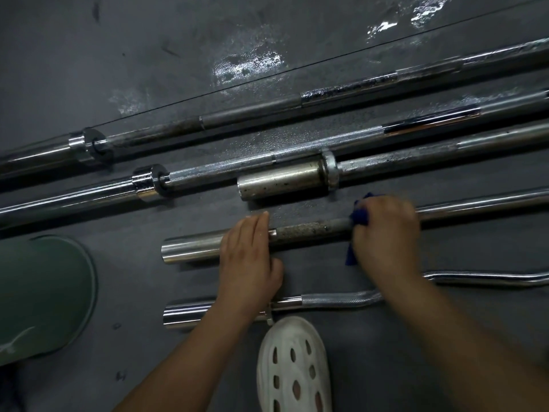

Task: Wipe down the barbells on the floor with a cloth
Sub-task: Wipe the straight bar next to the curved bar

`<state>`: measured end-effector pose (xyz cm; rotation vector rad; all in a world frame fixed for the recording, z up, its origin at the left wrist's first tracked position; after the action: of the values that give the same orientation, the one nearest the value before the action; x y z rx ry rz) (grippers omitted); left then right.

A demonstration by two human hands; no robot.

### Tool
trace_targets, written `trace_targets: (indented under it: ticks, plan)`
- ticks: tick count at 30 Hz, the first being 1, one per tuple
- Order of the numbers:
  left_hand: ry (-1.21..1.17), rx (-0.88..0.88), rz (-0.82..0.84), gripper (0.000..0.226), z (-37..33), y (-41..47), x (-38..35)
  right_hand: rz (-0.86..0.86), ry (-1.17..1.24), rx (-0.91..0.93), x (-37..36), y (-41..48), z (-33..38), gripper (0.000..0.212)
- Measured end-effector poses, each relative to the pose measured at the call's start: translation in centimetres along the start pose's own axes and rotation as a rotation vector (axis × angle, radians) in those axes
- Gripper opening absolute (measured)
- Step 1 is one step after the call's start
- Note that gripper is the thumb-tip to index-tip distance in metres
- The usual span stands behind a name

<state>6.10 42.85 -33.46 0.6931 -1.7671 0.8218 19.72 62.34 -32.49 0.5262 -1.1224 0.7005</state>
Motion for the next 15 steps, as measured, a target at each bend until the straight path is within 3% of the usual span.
trace_targets:
  ticks: [4,9,11,13,15]
  plan:
    - [0.007,0.014,-0.006,0.076,-0.2,0.2,0.5,0.203,0.114,0.353,-3.3,-1.1,7.2,0.031]
    - [0.039,0.004,-0.015,0.075,0.0,0.1,0.4,-0.002,0.046,-0.046,0.1,-1.5,-1.9,0.05]
    - [0.043,0.027,0.0,0.074,-0.2,0.2,0.3,0.097,0.04,0.057,-1.8,-2.1,1.5,0.049]
    - [0.056,0.031,0.007,0.075,-0.3,0.2,0.3,0.185,0.106,0.291,-3.4,-1.6,5.4,0.04]
    - [0.062,0.015,0.007,0.077,-0.2,0.1,0.3,0.238,0.111,0.331,-3.4,0.0,4.6,0.035]
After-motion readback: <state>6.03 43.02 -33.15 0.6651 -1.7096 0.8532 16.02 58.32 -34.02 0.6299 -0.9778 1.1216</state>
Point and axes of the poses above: each hand's wrist, its own y-axis towards the middle knuckle, its own x-axis out of the back of the hand, z = x × y, the point moved 10 cm from there along y, towards the middle knuckle, and after that the axes turned 12 degrees about x, right-handed, at the moved point
